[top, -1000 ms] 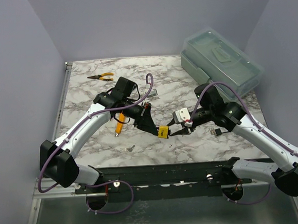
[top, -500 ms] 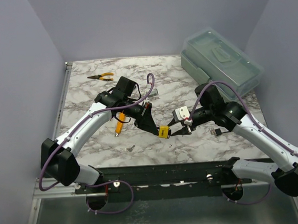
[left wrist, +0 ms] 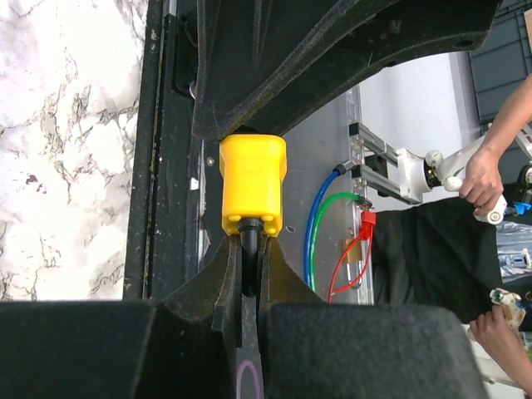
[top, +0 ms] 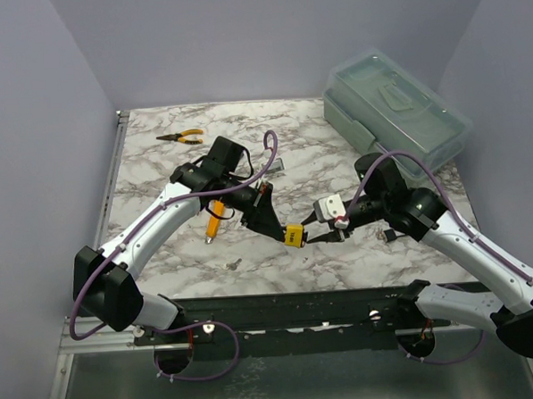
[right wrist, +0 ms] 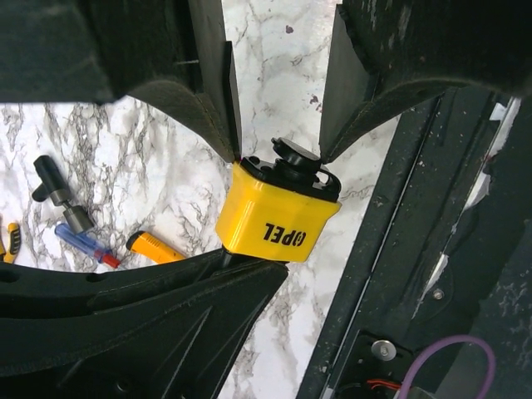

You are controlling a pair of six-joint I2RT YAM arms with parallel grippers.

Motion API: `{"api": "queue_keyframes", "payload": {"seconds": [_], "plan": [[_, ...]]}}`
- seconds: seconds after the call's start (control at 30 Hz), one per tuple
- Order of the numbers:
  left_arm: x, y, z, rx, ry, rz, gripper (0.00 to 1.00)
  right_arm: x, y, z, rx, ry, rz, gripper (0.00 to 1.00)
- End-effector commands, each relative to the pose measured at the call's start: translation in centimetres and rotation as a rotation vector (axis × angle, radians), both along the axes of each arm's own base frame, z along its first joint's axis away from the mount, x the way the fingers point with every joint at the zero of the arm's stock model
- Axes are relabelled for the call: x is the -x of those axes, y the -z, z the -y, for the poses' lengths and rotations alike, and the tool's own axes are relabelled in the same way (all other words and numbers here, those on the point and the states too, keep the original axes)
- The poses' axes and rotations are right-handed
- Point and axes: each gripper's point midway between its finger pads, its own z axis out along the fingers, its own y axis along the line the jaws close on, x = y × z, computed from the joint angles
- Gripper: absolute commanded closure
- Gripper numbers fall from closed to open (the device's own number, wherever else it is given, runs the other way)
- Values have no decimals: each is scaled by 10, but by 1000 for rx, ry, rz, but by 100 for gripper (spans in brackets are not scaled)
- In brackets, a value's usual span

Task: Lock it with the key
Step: Adjust the lock.

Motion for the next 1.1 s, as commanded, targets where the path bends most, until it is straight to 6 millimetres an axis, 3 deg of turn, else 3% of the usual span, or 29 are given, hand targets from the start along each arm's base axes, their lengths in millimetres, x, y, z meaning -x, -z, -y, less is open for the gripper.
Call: {"api": "queue_keyframes", "payload": {"seconds": [0.0, 0.23, 0.63, 0.97, 1.07], "plan": [[5, -13, 1, 54, 36, 51, 100, -2, -12, -4, -43, -21, 90, 57], [6, -13, 0, 52, 41, 59, 100, -2, -2, 2, 1, -14, 86, 62], [2, -10, 1, 45, 42, 57, 100, 6, -5, 4, -7, -41, 80, 69], [3, -11, 2, 48, 44, 50, 100, 9, 3, 5, 3, -56, 73, 71], [3, -13, 2, 56, 49, 52, 100, 9, 6, 5, 7, -59, 67, 66]]}}
